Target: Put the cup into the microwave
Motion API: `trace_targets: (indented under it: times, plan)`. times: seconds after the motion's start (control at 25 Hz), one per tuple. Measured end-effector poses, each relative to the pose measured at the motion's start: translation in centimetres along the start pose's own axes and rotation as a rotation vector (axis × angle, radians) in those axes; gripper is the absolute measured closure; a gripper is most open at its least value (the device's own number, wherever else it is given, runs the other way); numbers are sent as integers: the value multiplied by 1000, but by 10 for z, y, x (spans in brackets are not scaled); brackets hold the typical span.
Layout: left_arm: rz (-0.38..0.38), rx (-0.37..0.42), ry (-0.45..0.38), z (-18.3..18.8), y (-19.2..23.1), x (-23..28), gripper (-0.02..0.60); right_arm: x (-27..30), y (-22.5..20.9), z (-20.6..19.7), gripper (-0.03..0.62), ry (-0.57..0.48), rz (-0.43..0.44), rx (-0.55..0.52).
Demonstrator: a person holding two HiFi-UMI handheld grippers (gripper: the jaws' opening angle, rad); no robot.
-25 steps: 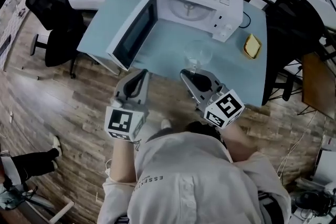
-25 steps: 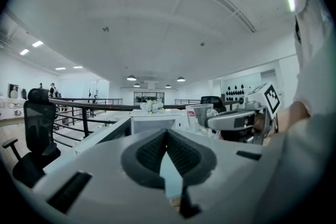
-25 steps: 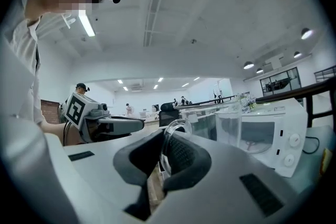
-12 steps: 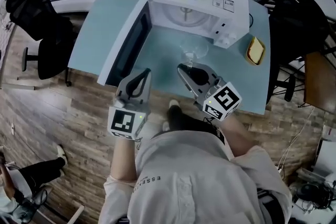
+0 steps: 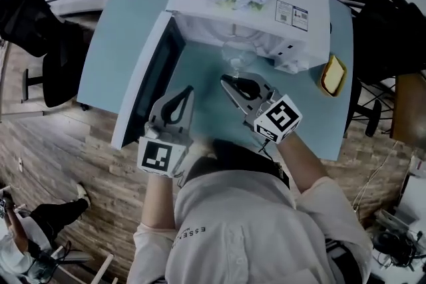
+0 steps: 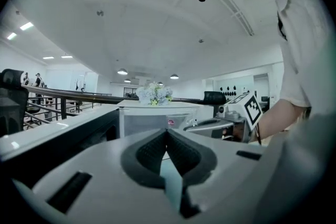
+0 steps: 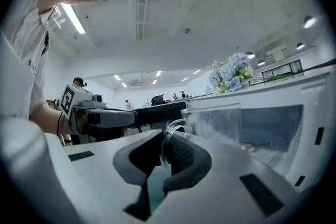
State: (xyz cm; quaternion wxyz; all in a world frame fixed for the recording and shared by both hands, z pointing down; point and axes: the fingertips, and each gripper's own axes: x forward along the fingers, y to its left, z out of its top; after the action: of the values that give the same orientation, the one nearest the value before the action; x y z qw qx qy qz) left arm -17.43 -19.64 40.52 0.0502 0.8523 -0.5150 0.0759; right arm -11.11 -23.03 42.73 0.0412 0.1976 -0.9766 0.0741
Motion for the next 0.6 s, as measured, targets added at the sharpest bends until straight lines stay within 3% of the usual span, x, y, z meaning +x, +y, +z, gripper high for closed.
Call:
trace_targets:
  times: [0.12, 0.6]
  plan:
    - [8, -37, 19, -9, 7, 18, 580, 13, -26, -15, 566, 14, 1, 18]
    - [14, -44, 77, -37, 26, 56, 580, 50, -100, -55, 563, 37, -67, 37]
